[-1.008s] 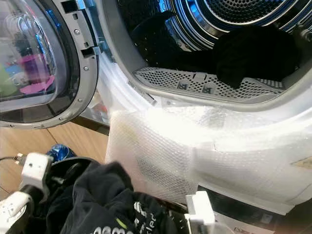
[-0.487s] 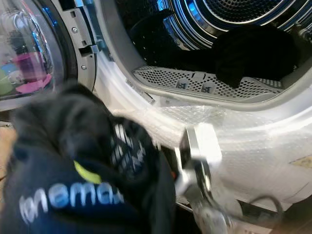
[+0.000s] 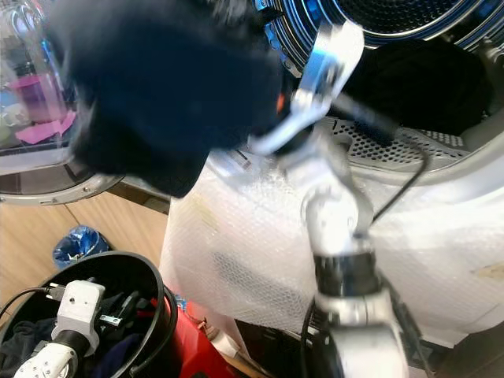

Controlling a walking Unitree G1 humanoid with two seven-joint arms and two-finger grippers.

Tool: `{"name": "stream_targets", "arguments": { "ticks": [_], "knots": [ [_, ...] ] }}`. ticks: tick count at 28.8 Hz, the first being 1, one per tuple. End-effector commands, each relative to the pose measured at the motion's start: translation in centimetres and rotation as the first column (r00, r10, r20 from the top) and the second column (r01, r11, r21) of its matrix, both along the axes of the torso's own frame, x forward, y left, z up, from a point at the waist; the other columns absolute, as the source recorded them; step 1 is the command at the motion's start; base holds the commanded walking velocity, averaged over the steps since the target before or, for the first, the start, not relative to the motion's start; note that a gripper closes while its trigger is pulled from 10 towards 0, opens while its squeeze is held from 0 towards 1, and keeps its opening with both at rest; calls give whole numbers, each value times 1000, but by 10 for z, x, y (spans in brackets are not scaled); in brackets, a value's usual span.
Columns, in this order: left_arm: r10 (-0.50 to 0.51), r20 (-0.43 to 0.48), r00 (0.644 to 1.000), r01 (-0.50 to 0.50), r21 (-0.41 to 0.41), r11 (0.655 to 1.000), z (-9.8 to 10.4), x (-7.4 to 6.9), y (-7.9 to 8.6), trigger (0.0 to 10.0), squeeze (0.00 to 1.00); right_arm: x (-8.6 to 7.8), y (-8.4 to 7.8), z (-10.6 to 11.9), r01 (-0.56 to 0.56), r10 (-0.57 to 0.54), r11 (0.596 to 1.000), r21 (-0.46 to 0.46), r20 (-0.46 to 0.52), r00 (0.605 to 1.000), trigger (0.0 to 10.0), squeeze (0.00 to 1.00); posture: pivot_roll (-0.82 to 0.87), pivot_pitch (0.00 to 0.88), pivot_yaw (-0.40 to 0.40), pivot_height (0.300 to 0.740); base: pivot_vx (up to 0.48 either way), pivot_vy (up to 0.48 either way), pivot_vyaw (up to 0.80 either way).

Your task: Clothes washing

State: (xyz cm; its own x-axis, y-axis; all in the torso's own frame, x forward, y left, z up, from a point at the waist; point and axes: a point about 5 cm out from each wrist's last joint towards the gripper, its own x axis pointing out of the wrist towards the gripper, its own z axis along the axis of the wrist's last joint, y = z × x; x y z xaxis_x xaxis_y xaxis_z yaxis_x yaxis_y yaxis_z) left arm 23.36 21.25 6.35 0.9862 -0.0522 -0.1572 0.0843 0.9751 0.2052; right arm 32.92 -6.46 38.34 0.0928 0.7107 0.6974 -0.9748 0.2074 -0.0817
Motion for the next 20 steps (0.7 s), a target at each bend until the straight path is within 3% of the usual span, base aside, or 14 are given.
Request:
{"name": "stream_targets", "arguments": {
  "ticks": [1,4,5,6,8,9,11,12,13,15,17,18,19,20],
  "knots": [
    [5,-7,1000,-5,10,1000,-3,-2,2,10000,0,10,-5,21,61,-61,997,51,-4,998,0,0,11,35,91,740,0,0,0],
    [3,-7,1000,-3,5,1000,-4,-2,0,10000,0,21,-11,35,126,-123,989,76,-37,992,0,0,11,35,91,740,0,0,0],
    [-1,-10,1000,1,4,1000,-6,-2,-1,10000,0,34,-20,58,242,-234,964,106,-84,969,0,0,9,30,89,740,0,0,0],
    [-1,-10,1000,1,4,1000,-6,-2,-1,10000,0,34,-20,58,242,-234,964,106,-84,969,0,0,9,30,89,740,0,0,0],
    [-2,-11,1000,2,0,1000,-6,-2,-2,10000,0,46,-34,82,392,-361,911,127,-214,908,0,0,9,26,87,740,0,0,0],
    [-1,-10,1000,1,-2,1000,-6,-2,-3,10000,0,53,-41,88,495,-443,863,98,-324,836,0,0,13,23,80,740,0,0,0],
    [0,-9,1000,0,-5,1000,-7,-2,-4,10000,0,59,-51,93,605,-528,794,59,-428,734,0,0,13,24,79,740,0,0,0],
    [1,-10,1000,-1,-8,1000,-7,-2,-5,10000,0,65,-61,88,700,-615,714,-20,-496,613,0,0,15,21,75,740,0,0,0],
    [2,-11,1000,-2,-10,1000,-8,-3,-6,10000,0,69,-67,83,749,-669,657,-85,-525,526,0,0,15,21,75,740,0,0,0],
    [4,-11,1000,-4,-15,1000,-9,-4,-7,10000,0,75,-86,71,844,-764,495,-207,-567,309,0,0,22,20,70,740,0,0,0],
    [6,-10,1000,-6,-17,1000,-9,-5,-8,10000,0,75,-97,68,869,-743,452,-203,-624,241,0,0,27,21,64,740,0,0,0],
    [6,-10,1000,-7,-18,1000,-9,-5,-8,10000,0,75,-98,68,870,-749,448,-208,-618,238,2078,0,27,21,64,740,0,0,0],
    [7,-9,1000,-7,-18,1000,-9,-5,-8,10000,0,76,-93,69,869,-790,434,-237,-564,240,10000,0,30,24,65,740,0,0,0],
    [7,-9,1000,-7,-18,1000,-9,-4,-9,10000,0,77,-91,67,870,-815,417,-264,-531,230,10000,0,30,24,65,740,0,0,0]
  ]
}}
